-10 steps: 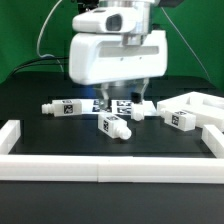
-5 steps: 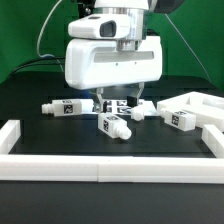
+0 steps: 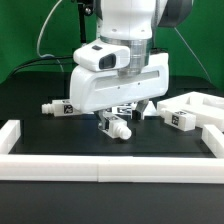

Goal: Assemble one leg

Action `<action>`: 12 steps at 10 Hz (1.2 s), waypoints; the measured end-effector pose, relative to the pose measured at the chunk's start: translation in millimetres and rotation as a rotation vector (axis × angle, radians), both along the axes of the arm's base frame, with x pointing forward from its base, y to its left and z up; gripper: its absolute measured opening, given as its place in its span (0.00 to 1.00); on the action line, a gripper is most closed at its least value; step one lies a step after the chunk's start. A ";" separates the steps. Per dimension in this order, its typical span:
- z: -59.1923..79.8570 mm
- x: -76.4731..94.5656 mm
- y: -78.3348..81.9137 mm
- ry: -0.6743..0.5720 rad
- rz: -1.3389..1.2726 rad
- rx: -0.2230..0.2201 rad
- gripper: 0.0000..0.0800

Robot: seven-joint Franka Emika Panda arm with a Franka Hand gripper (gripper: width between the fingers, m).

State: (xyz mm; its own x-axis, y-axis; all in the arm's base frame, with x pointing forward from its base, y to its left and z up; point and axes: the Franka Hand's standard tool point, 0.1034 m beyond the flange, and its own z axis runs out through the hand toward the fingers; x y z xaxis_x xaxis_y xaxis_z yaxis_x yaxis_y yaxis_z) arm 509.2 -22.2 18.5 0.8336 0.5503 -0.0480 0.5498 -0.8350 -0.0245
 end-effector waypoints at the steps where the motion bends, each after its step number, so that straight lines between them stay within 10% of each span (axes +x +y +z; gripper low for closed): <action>1: -6.2 -5.0 -7.3 -0.009 0.010 0.002 0.81; 3: -8.8 -9.0 -9.1 -0.007 0.006 0.002 0.81; 5: -9.0 -9.1 -9.0 -0.007 0.006 0.002 0.51; 8: -8.9 -9.0 -9.9 -0.007 0.007 0.002 0.36; 12: -8.7 6.8 -67.9 -0.003 -0.023 -0.025 0.36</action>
Offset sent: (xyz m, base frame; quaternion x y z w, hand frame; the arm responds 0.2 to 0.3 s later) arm 0.0000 0.0000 0.0000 0.0000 0.0000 0.0000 1.0000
